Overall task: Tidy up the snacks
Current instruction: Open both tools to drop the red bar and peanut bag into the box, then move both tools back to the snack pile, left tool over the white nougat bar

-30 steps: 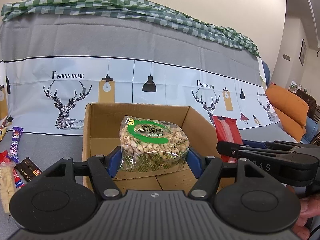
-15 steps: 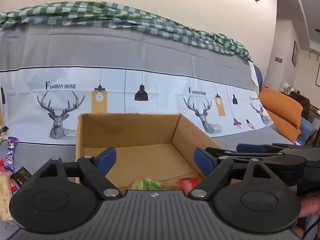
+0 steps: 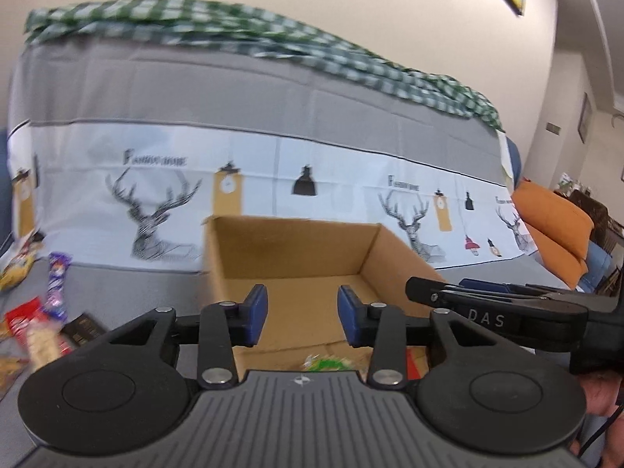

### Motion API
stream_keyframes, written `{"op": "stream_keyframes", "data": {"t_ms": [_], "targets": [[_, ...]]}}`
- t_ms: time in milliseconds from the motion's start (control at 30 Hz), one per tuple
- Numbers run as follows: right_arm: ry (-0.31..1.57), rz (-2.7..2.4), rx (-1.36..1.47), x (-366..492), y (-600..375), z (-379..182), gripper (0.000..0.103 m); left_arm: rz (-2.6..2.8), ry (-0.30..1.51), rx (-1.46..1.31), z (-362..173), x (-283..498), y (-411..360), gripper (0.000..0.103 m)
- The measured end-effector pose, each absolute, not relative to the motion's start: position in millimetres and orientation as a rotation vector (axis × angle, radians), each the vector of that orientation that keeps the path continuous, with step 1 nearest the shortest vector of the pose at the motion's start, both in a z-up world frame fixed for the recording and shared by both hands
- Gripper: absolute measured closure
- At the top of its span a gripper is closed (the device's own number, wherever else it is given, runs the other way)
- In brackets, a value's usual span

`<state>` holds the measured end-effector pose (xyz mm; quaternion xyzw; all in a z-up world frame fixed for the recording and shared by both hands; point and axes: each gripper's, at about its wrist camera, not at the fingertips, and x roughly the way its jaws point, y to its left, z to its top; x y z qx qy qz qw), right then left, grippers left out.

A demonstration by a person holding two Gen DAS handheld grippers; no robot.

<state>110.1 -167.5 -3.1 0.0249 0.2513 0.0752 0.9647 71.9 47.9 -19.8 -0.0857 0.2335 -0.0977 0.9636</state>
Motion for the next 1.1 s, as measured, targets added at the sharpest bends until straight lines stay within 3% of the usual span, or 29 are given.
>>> {"op": "stream_keyframes", "data": {"t_ms": [200, 267, 433, 500, 633, 1100], "targets": [[0.494, 0.235, 0.101, 96.3, -131.9, 2.1, 0.056, -0.117, 0.597, -0.087, -10.4, 77.6, 97.7, 0.064], [0.479, 0.282, 0.107, 89.9, -116.6, 5.2, 0.058, -0.097, 0.602, -0.045, -6.0, 78.9, 115.8, 0.064], [0.455, 0.396, 0.079, 74.2, -78.2, 7.6, 0.058, -0.045, 0.612, -0.218, -33.8, 73.6, 177.2, 0.064], [0.450, 0.440, 0.053, 70.2, -61.0, 5.6, 0.058, 0.033, 0.719, -0.244, -48.2, 79.0, 196.0, 0.072], [0.459, 0.529, 0.031, 65.2, -30.2, -1.7, 0.058, 0.087, 0.715, -0.390, -51.4, 80.6, 233.5, 0.072], [0.563, 0.687, -0.136, 60.1, 69.1, -62.6, 0.058, 0.167, 0.852, -0.578, -85.5, 99.0, 276.5, 0.071]]}}
